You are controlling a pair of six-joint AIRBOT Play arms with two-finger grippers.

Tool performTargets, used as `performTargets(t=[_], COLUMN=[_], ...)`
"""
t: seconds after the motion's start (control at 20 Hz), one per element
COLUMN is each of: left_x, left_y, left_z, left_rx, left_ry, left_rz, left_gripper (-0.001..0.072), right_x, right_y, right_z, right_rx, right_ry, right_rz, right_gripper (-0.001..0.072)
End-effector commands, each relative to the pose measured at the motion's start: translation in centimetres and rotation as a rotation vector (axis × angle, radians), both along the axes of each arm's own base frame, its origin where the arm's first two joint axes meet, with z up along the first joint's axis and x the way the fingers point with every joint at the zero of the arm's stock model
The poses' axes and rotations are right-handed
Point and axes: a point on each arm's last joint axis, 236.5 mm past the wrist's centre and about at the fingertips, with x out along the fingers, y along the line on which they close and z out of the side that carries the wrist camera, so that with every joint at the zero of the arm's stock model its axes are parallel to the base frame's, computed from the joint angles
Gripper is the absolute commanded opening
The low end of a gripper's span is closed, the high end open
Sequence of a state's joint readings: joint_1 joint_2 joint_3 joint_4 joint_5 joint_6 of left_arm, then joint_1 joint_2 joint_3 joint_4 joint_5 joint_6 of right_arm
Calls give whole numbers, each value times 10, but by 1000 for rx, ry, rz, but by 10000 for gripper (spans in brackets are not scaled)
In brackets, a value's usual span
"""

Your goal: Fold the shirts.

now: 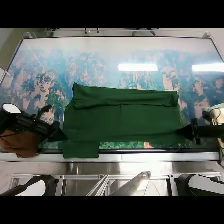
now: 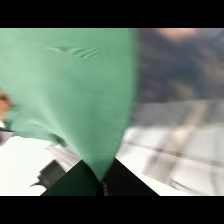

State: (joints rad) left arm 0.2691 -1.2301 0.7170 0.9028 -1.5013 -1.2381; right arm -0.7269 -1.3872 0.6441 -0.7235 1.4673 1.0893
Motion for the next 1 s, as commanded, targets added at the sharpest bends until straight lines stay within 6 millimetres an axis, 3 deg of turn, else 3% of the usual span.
performTargets(t=[0.0,0.1,0.25,0.35,0.55,0.7,0.85,0.95], left_x=[60,105,162,200,257,287,310,319], left_y=[-17,-9,-12,-16,-32,-44,-47,-47], left_z=[68,91,99,86,34,3,-4,3], left_rx=[-97,-50,-41,-52,-96,-111,-106,-112], left_ry=[-313,-445,-499,-488,-415,-405,-454,-485], left_rz=[83,96,58,27,-57,-99,-109,-109], left_gripper=[25,26,26,26,19,20,35,449], right_x=[51,79,121,149,186,189,183,181], right_y=[0,-3,-6,-11,-23,-23,-23,-22], right_z=[56,67,53,35,-2,-27,-41,-37], right_rx=[100,62,-51,-123,-194,-206,-220,-217], right_ry=[-218,-286,-303,-310,-296,-283,-278,-300], right_rz=[-87,-119,-147,-168,-191,-166,-123,-99], right_gripper=[17,18,18,18,18,18,18,19])
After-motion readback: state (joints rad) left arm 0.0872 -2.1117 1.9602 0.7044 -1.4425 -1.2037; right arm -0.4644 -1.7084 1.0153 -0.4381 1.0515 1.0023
